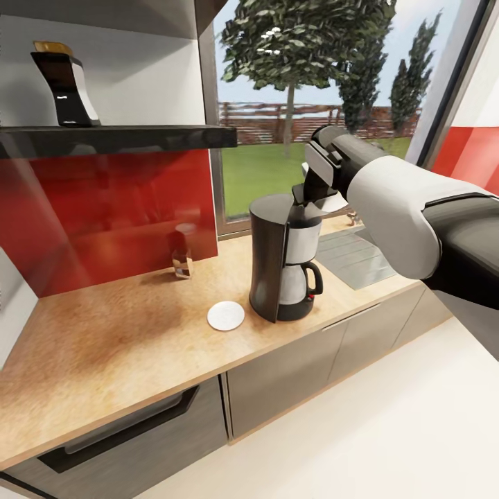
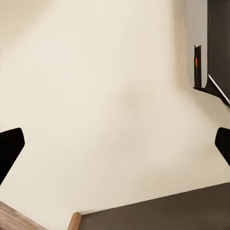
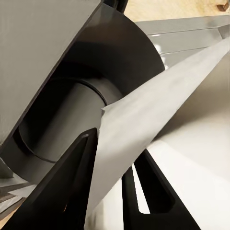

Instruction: Set up a coffee station on the kitchen countertop: keep the coffee maker on the countertop, move the bottle of coffee from the kitchen shelf to the counter next to the coffee maker, place a paper coffee filter on top of the coffee maker, put the saucer next to the coffee maker with the coffee cup on the saucer, and place the electric kettle next to the coffee maker.

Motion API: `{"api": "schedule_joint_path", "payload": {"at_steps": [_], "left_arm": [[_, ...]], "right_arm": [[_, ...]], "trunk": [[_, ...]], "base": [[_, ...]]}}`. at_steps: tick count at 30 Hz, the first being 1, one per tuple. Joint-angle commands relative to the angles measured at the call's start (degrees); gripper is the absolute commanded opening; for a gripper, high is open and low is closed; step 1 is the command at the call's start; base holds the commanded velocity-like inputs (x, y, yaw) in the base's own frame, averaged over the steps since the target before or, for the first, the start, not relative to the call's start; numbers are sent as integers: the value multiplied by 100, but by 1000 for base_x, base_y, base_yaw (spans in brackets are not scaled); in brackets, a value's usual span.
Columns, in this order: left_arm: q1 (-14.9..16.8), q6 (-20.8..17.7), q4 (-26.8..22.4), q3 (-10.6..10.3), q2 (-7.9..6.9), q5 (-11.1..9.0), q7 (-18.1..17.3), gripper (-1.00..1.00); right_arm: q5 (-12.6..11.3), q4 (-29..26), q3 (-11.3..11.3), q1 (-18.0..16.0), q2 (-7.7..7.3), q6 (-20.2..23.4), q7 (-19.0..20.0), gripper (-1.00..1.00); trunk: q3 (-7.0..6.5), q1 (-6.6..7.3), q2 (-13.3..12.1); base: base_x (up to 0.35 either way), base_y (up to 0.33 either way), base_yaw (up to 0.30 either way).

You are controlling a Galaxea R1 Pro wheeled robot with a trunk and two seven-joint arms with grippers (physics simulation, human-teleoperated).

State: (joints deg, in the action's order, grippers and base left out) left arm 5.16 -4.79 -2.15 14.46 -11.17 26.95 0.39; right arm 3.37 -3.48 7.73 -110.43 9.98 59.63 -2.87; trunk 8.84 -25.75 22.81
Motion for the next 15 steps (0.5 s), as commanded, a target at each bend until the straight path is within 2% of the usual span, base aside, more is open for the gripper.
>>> {"api": "schedule_joint_path", "payload": {"at_steps": [1,9,10,15], "left_arm": [[3,-22,-6,48,1,56,4,100],[3,-22,-5,44,1,55,4,100],[3,-22,-5,44,1,54,5,100],[3,-22,-5,45,1,54,4,100]], "right_arm": [[28,-4,1,-5,2,22,6,-100],[30,-4,1,-5,2,22,2,-100],[31,-4,1,-5,2,22,0,100],[29,-3,3,-5,2,22,5,100]], "trunk": [[12,-3,11],[12,-3,11],[12,-3,11],[12,-3,11]], "base": [[0,8,0],[0,1,0],[0,0,0],[0,0,0]]}}
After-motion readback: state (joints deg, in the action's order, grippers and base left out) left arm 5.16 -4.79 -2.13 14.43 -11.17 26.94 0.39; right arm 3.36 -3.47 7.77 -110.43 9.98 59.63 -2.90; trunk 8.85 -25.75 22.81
